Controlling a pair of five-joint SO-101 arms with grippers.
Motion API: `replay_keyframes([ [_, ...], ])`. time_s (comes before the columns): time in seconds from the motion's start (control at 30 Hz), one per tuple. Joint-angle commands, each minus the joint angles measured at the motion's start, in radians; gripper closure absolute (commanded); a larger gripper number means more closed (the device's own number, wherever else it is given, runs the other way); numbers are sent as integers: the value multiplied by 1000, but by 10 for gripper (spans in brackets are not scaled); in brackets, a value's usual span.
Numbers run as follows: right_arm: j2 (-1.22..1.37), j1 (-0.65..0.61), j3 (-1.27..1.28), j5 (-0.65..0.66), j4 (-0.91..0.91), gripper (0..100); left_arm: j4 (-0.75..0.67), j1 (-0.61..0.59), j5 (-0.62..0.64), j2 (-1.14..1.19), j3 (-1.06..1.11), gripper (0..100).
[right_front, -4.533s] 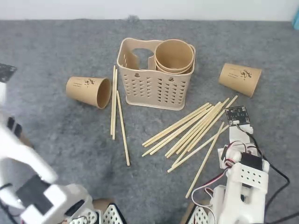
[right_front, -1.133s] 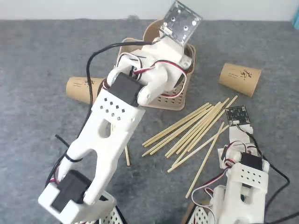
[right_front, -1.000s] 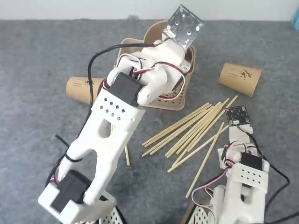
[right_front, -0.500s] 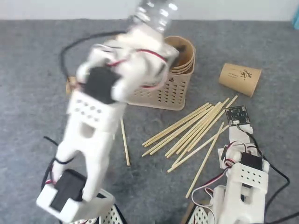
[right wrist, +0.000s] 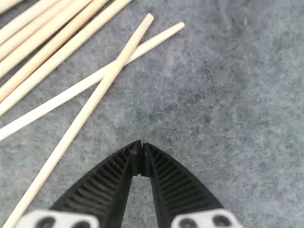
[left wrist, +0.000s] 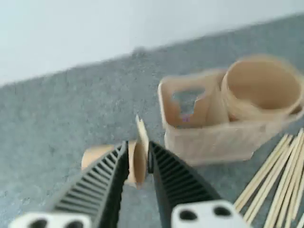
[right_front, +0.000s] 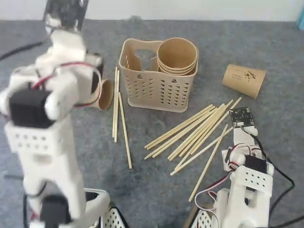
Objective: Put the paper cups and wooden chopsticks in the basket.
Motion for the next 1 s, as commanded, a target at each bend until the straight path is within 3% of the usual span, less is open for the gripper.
replay_keyframes([
  [0.0,-22,-2,-3,3,-12,991,-98,-46,3,-245,285,938],
  [0.27,-22,2,-5,-32,4,989,-511,-181,14,-652,1064,938],
  [0.4,-15,96,-25,-95,-22,988,-713,-227,14,-740,1343,938],
  [0.47,-12,162,-44,-84,-21,982,-776,-255,34,-746,1432,937],
  [0.6,-1,283,-186,-23,93,887,-895,-307,192,-746,1577,910],
  [0.67,38,325,-328,17,176,902,-965,-307,238,-746,1649,865],
  [0.77,165,384,-600,35,294,935,-1014,-315,230,-746,1692,830],
  [0.97,624,357,-1122,-11,515,935,-1011,-350,219,-749,1719,830],
])
